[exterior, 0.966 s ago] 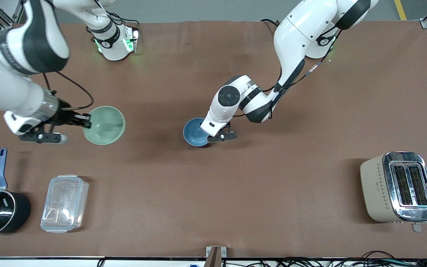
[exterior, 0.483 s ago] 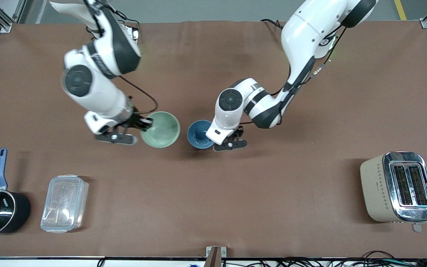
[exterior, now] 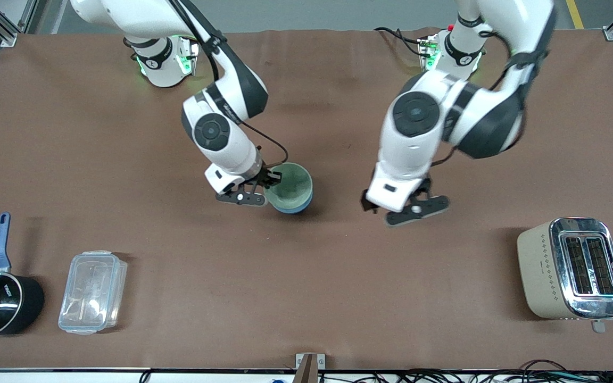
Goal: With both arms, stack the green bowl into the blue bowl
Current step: 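Lower the green bowl into the blue bowl with the right gripper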
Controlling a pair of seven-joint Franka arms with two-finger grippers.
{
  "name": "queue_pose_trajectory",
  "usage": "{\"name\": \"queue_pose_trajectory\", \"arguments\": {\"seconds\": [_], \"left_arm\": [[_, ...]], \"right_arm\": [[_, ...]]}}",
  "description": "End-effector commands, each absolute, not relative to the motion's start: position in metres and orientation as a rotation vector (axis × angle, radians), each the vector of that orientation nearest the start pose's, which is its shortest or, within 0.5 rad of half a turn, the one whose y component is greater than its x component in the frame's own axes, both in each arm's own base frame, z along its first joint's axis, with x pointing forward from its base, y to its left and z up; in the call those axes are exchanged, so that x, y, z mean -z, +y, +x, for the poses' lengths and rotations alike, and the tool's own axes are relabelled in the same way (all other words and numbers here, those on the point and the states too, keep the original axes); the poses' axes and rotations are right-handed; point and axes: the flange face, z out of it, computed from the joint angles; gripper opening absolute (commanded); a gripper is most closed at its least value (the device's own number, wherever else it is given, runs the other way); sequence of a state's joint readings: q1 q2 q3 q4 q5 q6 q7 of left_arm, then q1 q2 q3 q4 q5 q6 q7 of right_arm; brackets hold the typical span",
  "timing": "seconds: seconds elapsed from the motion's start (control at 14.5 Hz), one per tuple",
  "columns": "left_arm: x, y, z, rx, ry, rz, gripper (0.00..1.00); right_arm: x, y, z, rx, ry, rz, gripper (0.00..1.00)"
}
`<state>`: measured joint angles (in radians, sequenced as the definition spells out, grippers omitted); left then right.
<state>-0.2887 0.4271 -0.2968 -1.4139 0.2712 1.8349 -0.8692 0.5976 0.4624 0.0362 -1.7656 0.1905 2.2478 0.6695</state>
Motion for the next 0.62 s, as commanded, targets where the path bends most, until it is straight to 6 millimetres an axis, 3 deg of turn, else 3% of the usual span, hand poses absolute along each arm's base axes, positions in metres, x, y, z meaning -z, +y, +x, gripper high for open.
{"name": "queue_pose_trajectory", "arguments": {"seconds": [0.0, 0.21, 0.41, 0.48, 0.55], "left_arm": [[-0.511, -0.284, 0.597, 0.168, -0.234, -2.998, 1.00], [-0.555, -0.250, 0.584, 0.125, -0.025, -2.991, 1.00], [-0.581, -0.193, 0.584, -0.004, -0.020, -3.054, 1.00], [-0.593, -0.186, 0.583, -0.024, -0.044, -3.072, 1.00], [-0.603, -0.182, 0.579, -0.064, -0.050, -3.066, 1.00]], "right_arm": [[-0.285, 0.395, 0.528, -0.151, 0.284, -2.981, 0.00], [-0.261, 0.384, 0.519, -0.142, 0.302, -2.990, 0.00], [-0.256, 0.382, 0.516, -0.140, 0.306, -2.992, 0.02], [-0.255, 0.382, 0.515, -0.143, 0.304, -2.994, 0.03], [-0.253, 0.381, 0.514, -0.149, 0.304, -2.996, 0.11]]}}
